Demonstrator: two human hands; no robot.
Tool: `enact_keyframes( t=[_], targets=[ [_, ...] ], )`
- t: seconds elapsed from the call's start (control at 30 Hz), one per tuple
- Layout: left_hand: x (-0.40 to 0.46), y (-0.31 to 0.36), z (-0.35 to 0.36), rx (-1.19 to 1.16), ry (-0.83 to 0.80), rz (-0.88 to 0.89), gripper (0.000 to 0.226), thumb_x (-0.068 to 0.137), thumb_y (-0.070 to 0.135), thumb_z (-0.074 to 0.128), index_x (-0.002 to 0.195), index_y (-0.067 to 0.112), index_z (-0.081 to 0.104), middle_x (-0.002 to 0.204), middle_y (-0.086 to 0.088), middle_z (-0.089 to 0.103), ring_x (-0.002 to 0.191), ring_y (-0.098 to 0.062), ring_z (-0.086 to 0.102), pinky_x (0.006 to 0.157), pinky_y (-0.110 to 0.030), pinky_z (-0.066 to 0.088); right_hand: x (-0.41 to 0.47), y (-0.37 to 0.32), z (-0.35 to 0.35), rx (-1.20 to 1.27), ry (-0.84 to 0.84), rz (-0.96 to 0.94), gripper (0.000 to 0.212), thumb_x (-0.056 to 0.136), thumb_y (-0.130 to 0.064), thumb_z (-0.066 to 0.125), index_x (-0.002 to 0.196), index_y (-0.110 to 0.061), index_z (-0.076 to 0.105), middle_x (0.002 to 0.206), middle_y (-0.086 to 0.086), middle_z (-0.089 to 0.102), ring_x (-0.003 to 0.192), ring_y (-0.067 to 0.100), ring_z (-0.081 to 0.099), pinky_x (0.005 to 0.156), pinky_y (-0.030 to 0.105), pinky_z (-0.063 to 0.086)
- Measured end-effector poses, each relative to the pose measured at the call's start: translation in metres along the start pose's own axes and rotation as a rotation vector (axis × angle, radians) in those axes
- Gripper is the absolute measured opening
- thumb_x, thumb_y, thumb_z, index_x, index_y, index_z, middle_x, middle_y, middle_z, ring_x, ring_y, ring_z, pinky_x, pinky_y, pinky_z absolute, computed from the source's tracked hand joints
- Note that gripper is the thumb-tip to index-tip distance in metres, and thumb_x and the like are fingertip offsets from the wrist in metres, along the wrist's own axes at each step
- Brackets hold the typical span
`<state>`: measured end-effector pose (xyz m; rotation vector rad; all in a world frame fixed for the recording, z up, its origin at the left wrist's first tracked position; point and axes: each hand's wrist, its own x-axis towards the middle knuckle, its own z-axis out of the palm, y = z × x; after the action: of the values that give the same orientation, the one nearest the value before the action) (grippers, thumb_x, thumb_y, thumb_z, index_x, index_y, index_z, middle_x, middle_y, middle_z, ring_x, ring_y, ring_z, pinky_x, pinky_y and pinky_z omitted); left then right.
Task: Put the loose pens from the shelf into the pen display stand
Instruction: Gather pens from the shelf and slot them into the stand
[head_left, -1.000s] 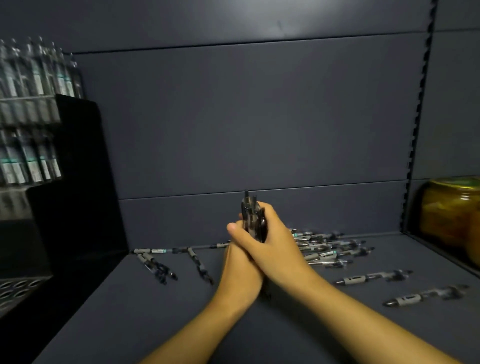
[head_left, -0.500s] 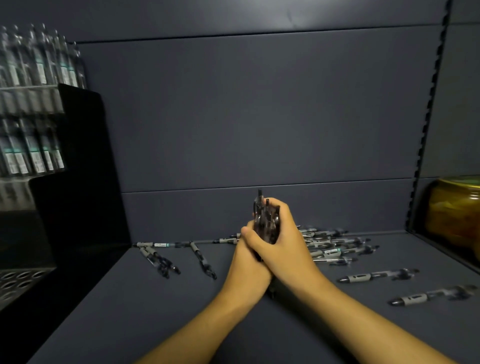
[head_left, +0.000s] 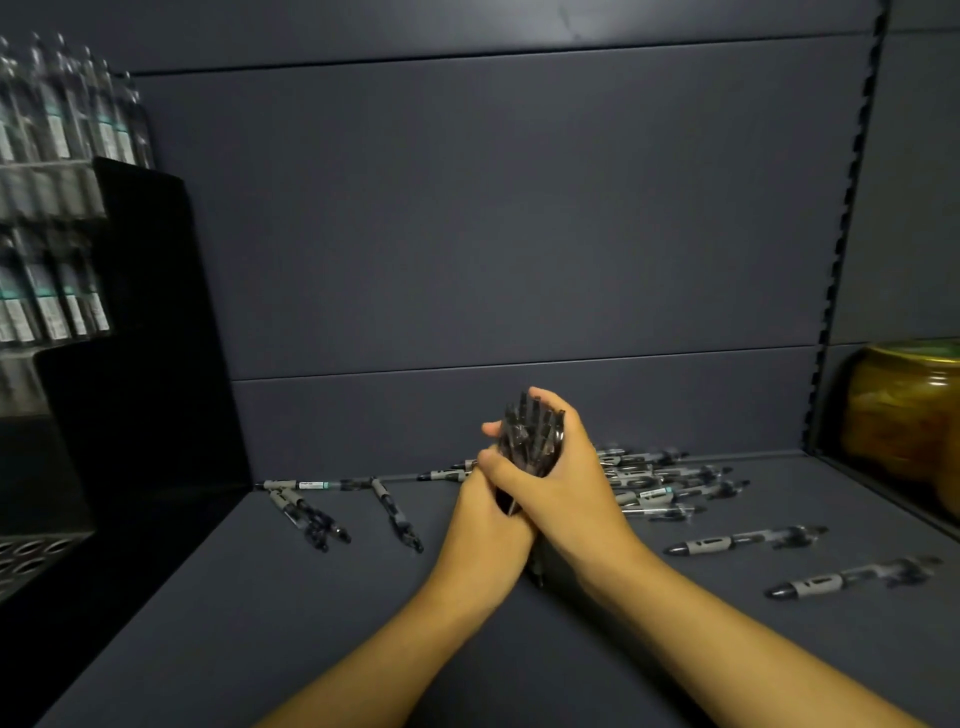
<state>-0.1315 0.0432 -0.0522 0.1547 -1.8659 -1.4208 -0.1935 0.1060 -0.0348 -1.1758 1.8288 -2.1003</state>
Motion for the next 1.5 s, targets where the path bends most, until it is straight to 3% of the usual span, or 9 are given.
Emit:
enact_keyframes(
  t=[0.2, 0.43, 0.57, 0.63, 0.73, 0.93, 1.1, 1.3, 1.5],
  targets=[
    [-0.001, 0.005, 0.000, 0.034, 0.020, 0.043, 0.044, 0.095, -0.014, 0.041, 0.107, 0.020, 0.067, 0.093, 0.024, 0.073, 0.097, 0.010, 0.065, 0.079, -0.006, 0.047, 0.001, 0.002, 0.003, -0.103, 0.008, -0.024, 0.052, 0.066, -0.038, 0.084, 0.111, -0.026, 0.060, 0.099, -0.008, 0.072, 0.094, 0.006, 0.069, 0.091, 0.037, 0.055],
    [-0.005, 0.034, -0.026, 0.126, -0.080, 0.031, 0.023, 0.098, 0.008, 0.055, 0.117, 0.012, 0.066, 0.109, 0.003, 0.074, 0.107, -0.009, 0.067, 0.089, -0.021, 0.052, -0.004, -0.016, 0.000, -0.087, -0.189, -0.122, 0.047, 0.082, -0.030, 0.079, 0.122, -0.031, 0.054, 0.105, -0.025, 0.069, 0.101, -0.006, 0.065, 0.087, 0.014, 0.048],
    [-0.008, 0.071, -0.060, 0.071, -0.081, -0.051, 0.019, 0.099, 0.014, 0.053, 0.115, 0.012, 0.063, 0.084, -0.002, 0.076, 0.074, -0.013, 0.070, 0.066, -0.026, 0.055, -0.003, -0.044, -0.002, 0.010, -0.344, -0.159, 0.040, 0.090, -0.046, 0.065, 0.128, -0.038, 0.058, 0.108, -0.007, 0.071, 0.093, 0.008, 0.067, 0.079, 0.026, 0.056],
    [-0.009, 0.089, -0.077, 0.055, -0.081, -0.057, 0.021, 0.098, 0.021, 0.053, 0.112, 0.010, 0.063, 0.079, -0.009, 0.074, 0.074, -0.022, 0.070, 0.071, -0.037, 0.059, 0.000, -0.061, 0.004, 0.061, -0.366, -0.188, 0.032, 0.093, -0.041, 0.063, 0.124, -0.033, 0.064, 0.094, 0.006, 0.070, 0.074, 0.012, 0.062, 0.071, 0.029, 0.055],
    [-0.010, 0.113, -0.099, 0.056, -0.108, -0.030, 0.023, 0.099, 0.023, 0.050, 0.109, 0.007, 0.064, 0.081, -0.015, 0.072, 0.075, -0.023, 0.071, 0.069, -0.033, 0.059, 0.001, -0.089, 0.022, 0.111, -0.407, -0.219, 0.023, 0.097, -0.026, 0.059, 0.117, -0.020, 0.068, 0.081, 0.026, 0.059, 0.062, 0.018, 0.053, 0.063, 0.030, 0.053],
    [-0.013, 0.143, -0.144, -0.015, -0.078, -0.025, 0.014, 0.097, 0.021, 0.052, 0.101, 0.012, 0.063, 0.069, -0.011, 0.067, 0.064, -0.020, 0.066, 0.065, -0.035, 0.060, 0.007, -0.128, 0.066, 0.014, -0.391, -0.275, 0.017, 0.097, -0.027, 0.060, 0.106, -0.026, 0.075, 0.079, -0.009, 0.071, 0.077, 0.006, 0.067, 0.069, 0.024, 0.054],
    [-0.014, 0.158, -0.198, -0.021, -0.060, 0.034, 0.020, 0.099, 0.017, 0.052, 0.115, 0.014, 0.063, 0.092, -0.011, 0.076, 0.083, -0.024, 0.074, 0.066, -0.033, 0.060, 0.009, -0.158, 0.115, 0.022, -0.338, -0.269, 0.017, 0.094, -0.023, 0.064, 0.084, -0.030, 0.076, 0.079, -0.010, 0.075, 0.078, 0.001, 0.070, 0.063, 0.017, 0.052],
    [-0.017, 0.174, -0.283, -0.050, -0.061, 0.076, 0.025, 0.100, 0.018, 0.050, 0.123, 0.014, 0.060, 0.105, -0.008, 0.075, 0.090, -0.025, 0.075, 0.068, -0.031, 0.060, 0.005, -0.193, 0.197, -0.078, -0.313, -0.329, 0.019, 0.096, -0.030, 0.062, 0.089, -0.019, 0.076, 0.084, -0.002, 0.074, 0.084, 0.013, 0.069, 0.071, 0.034, 0.055],
    [-0.028, 0.175, -0.365, -0.102, -0.115, 0.072, 0.026, 0.100, 0.018, 0.048, 0.121, 0.021, 0.062, 0.108, -0.008, 0.075, 0.094, -0.029, 0.073, 0.074, -0.037, 0.061, 0.000, -0.206, 0.275, -0.180, -0.268, -0.323, 0.017, 0.093, -0.035, 0.065, 0.092, -0.024, 0.078, 0.086, 0.000, 0.074, 0.083, 0.008, 0.070, 0.072, 0.032, 0.055]
  ],
)
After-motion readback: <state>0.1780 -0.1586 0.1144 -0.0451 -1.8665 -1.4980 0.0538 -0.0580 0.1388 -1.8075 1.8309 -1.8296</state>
